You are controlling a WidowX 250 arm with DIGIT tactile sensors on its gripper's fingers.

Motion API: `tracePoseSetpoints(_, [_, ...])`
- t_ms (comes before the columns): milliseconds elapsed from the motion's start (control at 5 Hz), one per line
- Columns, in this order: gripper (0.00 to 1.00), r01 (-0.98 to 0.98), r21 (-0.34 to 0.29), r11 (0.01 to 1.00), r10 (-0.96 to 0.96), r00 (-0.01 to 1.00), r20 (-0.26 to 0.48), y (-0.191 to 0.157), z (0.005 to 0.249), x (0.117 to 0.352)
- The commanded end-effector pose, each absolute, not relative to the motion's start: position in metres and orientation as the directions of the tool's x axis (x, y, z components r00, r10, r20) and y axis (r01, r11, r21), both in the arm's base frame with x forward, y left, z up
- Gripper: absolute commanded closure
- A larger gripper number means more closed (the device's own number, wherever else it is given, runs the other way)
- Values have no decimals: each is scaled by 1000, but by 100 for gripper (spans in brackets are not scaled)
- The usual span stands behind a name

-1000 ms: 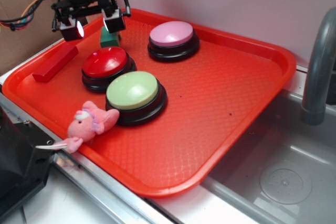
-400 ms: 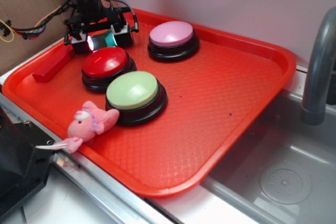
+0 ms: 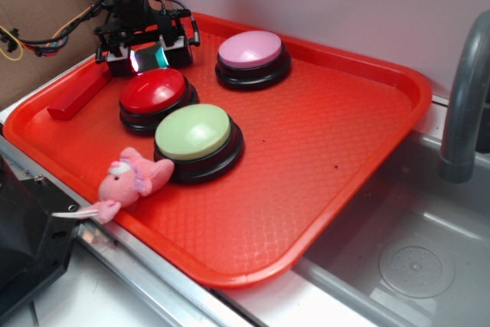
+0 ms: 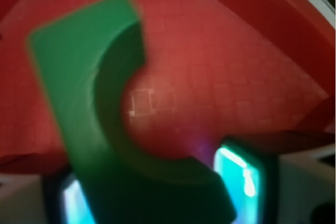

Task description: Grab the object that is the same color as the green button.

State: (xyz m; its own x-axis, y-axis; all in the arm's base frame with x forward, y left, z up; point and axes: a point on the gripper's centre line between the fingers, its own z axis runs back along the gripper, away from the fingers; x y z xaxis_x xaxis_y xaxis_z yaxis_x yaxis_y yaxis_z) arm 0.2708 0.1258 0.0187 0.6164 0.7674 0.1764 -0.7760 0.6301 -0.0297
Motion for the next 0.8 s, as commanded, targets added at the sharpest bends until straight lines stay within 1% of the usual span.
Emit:
tracePoseSetpoints(0, [100, -633, -35, 774, 613, 733, 295, 113, 70, 268])
tracePoseSetpoints(200, [100, -520, -16, 854, 498, 808, 315, 88, 104, 261])
tracePoseSetpoints(400, [100, -408, -36, 912, 396, 855, 334, 58, 131, 243])
tracePoseSetpoints(600, [100, -306, -55, 950, 307, 897, 318, 27, 142, 212])
